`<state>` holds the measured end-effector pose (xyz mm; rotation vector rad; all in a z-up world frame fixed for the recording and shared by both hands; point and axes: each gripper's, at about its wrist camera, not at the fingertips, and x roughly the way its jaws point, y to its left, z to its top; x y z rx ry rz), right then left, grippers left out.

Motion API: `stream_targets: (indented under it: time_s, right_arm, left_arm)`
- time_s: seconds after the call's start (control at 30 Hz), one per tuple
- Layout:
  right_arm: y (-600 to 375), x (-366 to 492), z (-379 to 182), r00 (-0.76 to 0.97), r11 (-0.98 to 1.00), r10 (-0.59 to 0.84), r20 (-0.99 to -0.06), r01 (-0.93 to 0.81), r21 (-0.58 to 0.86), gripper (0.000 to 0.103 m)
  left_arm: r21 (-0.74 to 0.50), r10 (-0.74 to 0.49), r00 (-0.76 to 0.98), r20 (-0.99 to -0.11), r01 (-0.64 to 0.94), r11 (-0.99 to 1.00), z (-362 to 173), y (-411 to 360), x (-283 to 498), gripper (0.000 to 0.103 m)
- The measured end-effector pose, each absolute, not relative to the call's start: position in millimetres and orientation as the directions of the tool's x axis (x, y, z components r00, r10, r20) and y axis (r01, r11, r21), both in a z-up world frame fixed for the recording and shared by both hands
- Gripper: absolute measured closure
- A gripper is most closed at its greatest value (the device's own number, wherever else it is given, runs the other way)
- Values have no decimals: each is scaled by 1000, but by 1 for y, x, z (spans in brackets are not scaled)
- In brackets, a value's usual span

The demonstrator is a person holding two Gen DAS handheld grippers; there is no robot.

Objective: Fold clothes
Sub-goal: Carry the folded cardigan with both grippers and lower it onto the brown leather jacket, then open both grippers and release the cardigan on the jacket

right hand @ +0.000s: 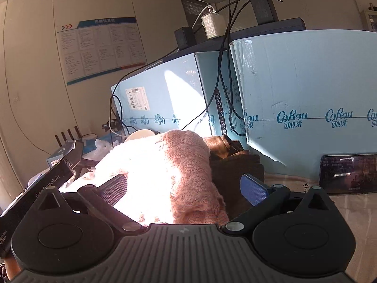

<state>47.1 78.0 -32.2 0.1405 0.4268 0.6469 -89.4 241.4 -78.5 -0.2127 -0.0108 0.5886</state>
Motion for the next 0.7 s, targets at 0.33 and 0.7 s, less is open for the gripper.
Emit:
stream_targets:
  time_s: [0.33, 0.7]
  right_arm:
    - [33, 37, -25, 609, 752, 656, -447, -580, 313, 0]
    - [1, 61, -20, 605, 778, 623, -496, -546, 311, 0]
  left_arm:
    - [-181, 531, 774, -346, -610, 772, -48, 192, -110, 0]
    - [-341, 367, 684, -630, -668, 661, -17, 165, -84, 0]
